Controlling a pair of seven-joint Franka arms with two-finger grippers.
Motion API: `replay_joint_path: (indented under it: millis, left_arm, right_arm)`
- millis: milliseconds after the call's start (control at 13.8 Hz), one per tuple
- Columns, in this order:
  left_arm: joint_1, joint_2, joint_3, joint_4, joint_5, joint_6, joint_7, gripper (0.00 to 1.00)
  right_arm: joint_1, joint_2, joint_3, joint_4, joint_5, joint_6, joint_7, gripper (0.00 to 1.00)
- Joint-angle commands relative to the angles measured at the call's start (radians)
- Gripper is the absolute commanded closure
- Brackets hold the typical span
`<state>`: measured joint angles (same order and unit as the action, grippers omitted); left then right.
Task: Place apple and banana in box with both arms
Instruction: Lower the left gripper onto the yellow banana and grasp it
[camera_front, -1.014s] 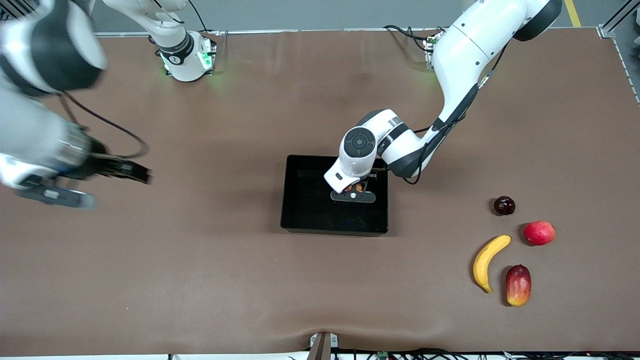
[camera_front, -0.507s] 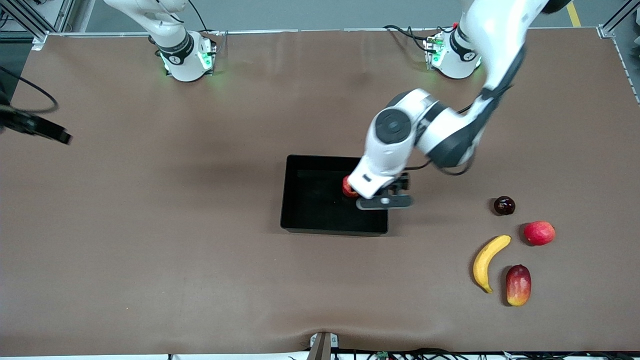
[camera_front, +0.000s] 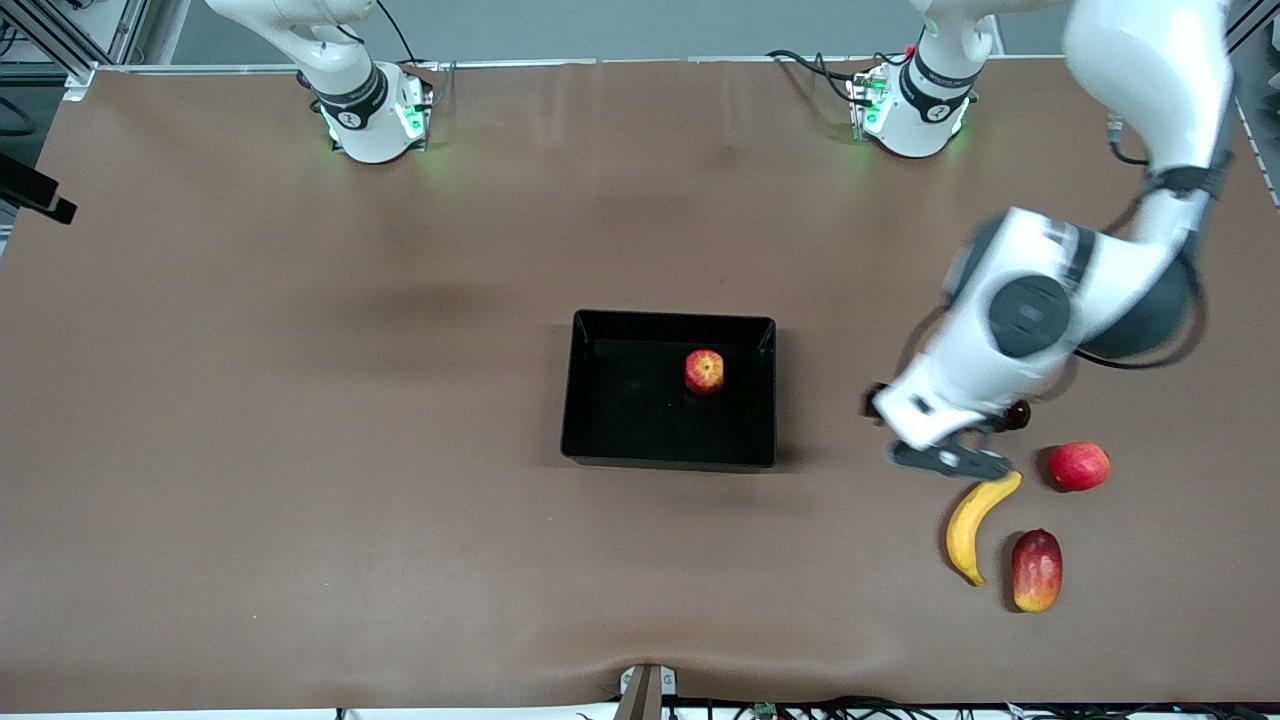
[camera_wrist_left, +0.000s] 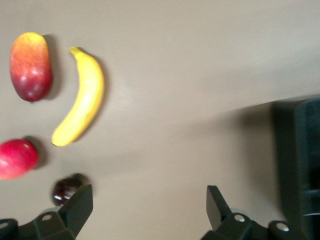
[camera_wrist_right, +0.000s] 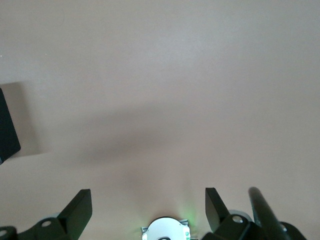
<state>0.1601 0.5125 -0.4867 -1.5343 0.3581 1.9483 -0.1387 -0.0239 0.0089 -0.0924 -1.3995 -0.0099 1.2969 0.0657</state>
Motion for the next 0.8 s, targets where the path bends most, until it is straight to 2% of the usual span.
replay_joint_path:
  millis: [0,145,290,507,724]
  left_arm:
    - [0.085,0.049,-0.009,-0.003,0.028,0.076,0.218,0.00]
    - [0.133,0.105,-0.009,-0.003,0.030,0.153,0.354,0.00]
    - [0.144,0.159,-0.006,0.005,0.051,0.208,0.451,0.00]
    - [0.148,0.239,0.028,0.008,0.133,0.313,0.493,0.00]
    - [0.148,0.300,0.057,0.019,0.148,0.427,0.574,0.00]
  right_arm:
    - [0.024,-0.007,-0.018,-0.006,0.014,0.007,-0.007,0.00]
    - [0.024,-0.004,-0.013,0.020,0.013,0.004,-0.010,0.00]
    - [0.024,-0.004,-0.020,0.011,0.022,0.024,-0.129,0.00]
    - [0.025,-0.006,-0.021,0.010,0.022,0.013,-0.162,0.00]
    - [0.035,-0.007,-0.021,0.010,0.024,0.018,-0.161,0.00]
